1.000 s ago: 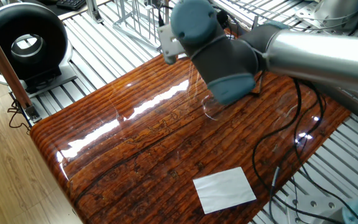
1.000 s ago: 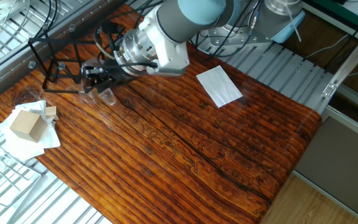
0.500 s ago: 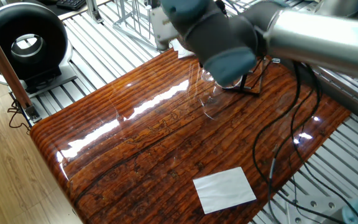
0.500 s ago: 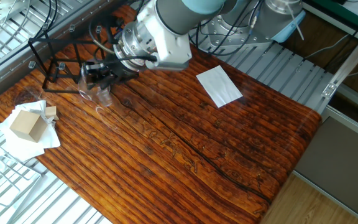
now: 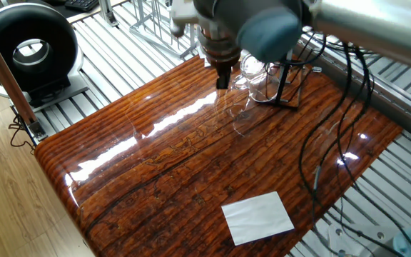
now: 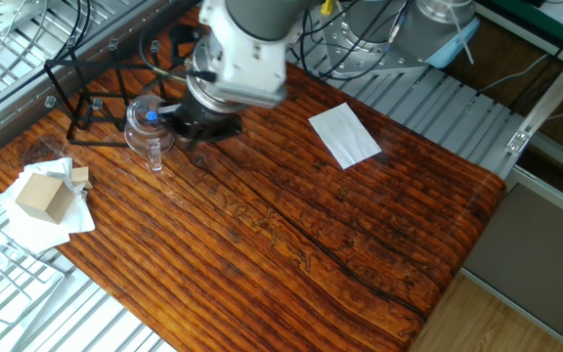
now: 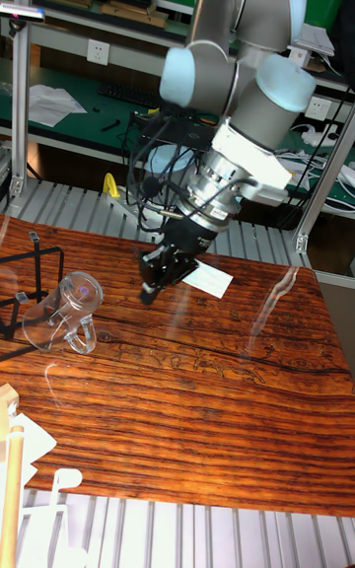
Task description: Put the cup on the cup rack
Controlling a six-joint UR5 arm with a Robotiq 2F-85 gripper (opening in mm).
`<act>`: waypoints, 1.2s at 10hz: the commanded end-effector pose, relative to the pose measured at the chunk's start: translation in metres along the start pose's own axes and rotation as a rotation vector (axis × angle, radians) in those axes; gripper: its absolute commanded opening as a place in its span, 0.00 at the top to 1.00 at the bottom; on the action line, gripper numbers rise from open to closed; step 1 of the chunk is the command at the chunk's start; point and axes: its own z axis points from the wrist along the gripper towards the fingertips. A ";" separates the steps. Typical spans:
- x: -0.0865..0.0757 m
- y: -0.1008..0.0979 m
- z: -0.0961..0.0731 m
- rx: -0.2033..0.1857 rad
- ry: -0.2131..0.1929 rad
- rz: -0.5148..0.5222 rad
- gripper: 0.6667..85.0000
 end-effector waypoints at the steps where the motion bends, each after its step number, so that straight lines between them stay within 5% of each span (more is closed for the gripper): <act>1: -0.002 0.038 -0.012 -0.184 0.013 0.275 1.00; 2: -0.004 0.048 -0.014 -0.236 0.020 0.345 1.00; 4: -0.020 0.074 -0.022 -0.406 0.019 0.451 1.00; 7: -0.027 0.060 -0.007 -0.363 0.013 0.460 1.00; 9: -0.024 0.034 0.014 -0.291 0.021 0.447 1.00; 12: -0.014 0.017 0.033 -0.283 0.024 0.407 1.00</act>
